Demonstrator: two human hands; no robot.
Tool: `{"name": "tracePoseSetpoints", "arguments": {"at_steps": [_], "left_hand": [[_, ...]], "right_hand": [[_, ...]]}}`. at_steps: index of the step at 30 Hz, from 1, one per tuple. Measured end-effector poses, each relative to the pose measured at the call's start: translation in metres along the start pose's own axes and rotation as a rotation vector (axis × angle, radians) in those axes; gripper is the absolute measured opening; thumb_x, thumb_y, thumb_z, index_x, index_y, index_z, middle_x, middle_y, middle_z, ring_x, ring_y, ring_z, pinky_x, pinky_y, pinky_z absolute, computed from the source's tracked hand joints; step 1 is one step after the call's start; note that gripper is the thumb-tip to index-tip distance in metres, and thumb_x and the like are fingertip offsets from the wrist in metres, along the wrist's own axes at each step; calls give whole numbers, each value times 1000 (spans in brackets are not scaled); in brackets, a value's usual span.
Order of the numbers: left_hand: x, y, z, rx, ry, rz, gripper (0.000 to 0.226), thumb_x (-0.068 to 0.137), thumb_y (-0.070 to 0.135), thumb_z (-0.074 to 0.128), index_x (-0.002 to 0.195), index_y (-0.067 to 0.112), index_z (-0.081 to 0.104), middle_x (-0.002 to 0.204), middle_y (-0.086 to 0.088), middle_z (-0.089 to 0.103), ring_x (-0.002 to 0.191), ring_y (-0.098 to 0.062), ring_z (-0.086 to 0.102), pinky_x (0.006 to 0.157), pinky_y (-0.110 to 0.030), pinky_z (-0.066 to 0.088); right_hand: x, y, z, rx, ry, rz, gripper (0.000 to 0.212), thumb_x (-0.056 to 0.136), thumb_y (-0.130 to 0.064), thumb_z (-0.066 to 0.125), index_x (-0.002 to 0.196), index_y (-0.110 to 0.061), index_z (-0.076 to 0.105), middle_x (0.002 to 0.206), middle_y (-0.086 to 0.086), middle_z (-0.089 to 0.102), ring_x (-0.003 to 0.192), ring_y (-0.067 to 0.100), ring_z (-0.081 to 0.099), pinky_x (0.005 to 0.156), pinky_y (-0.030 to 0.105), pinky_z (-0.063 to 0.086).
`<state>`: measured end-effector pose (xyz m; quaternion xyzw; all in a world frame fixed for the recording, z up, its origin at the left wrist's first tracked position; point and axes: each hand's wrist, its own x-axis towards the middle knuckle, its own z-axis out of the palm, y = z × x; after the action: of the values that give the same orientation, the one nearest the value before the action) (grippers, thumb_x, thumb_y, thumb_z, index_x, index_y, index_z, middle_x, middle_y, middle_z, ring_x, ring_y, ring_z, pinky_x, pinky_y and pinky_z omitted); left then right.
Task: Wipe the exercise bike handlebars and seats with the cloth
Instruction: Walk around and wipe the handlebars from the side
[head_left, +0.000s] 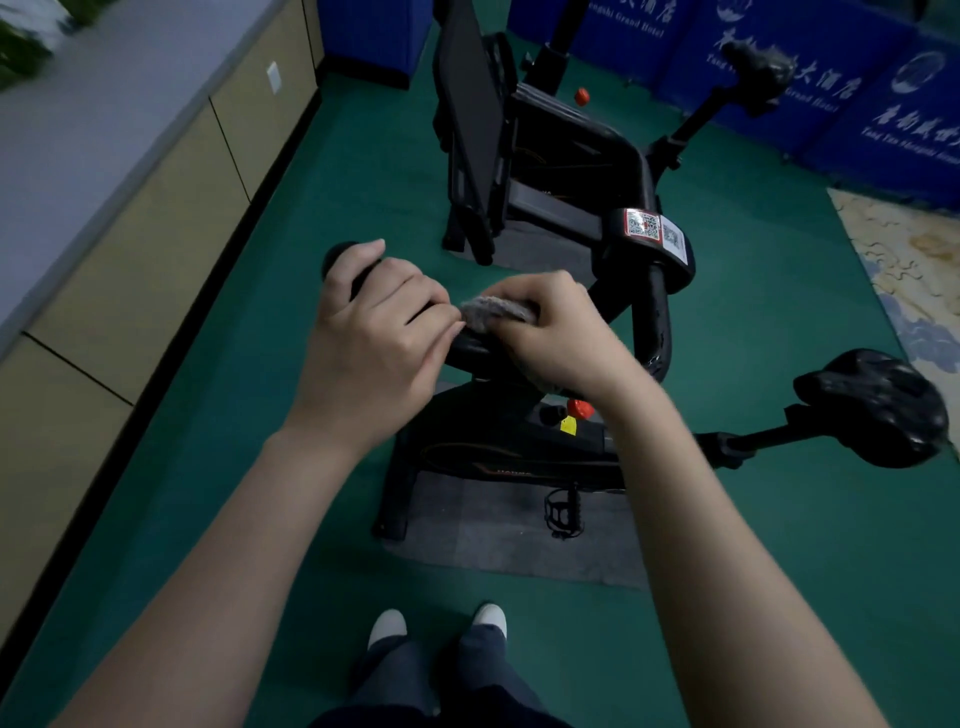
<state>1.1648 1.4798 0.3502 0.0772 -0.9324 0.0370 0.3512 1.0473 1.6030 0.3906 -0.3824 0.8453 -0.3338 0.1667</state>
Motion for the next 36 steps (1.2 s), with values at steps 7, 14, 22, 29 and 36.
{"name": "tracePoseSetpoints", "arguments": {"at_steps": [7, 14, 22, 29, 36], "left_hand": [[1, 3, -1, 15, 1, -17, 21, 94, 22, 54, 81, 15, 70, 86, 4, 67, 90, -22, 61, 108, -36, 21], [4, 41, 4, -64, -34, -116, 23, 94, 26, 53, 86, 13, 72, 88, 1, 68, 99, -22, 60, 115, -41, 13], [0, 68, 18, -155, -173, -168, 29, 94, 31, 50, 101, 11, 69, 98, -1, 68, 99, -21, 62, 115, -43, 19], [0, 68, 22, -132, -179, -170, 27, 93, 33, 53, 100, 14, 69, 96, 1, 67, 95, -21, 61, 110, -39, 21], [-1, 71, 23, -108, -167, -179, 26, 93, 33, 52, 99, 13, 68, 94, 0, 66, 94, -21, 61, 112, -40, 17]], "right_hand": [[11, 31, -49, -138, -356, 100, 10, 88, -19, 64, 85, -26, 71, 77, -4, 71, 70, 5, 64, 70, 30, 54], [-7, 32, -36, -103, -197, 6, 15, 91, -16, 57, 89, -25, 70, 72, -7, 66, 67, 7, 61, 61, 26, 47], [-48, 62, -37, -280, 117, 38, 26, 88, 0, 54, 104, -12, 71, 95, 9, 67, 105, 29, 50, 85, 33, 40], [8, 54, -58, -253, -394, 169, 22, 86, -7, 51, 88, -26, 62, 96, 9, 66, 91, 24, 60, 80, 33, 51], [-7, 71, -72, -465, -342, 86, 37, 81, 3, 45, 107, -12, 67, 97, 11, 64, 96, 28, 57, 77, 31, 47]]}}
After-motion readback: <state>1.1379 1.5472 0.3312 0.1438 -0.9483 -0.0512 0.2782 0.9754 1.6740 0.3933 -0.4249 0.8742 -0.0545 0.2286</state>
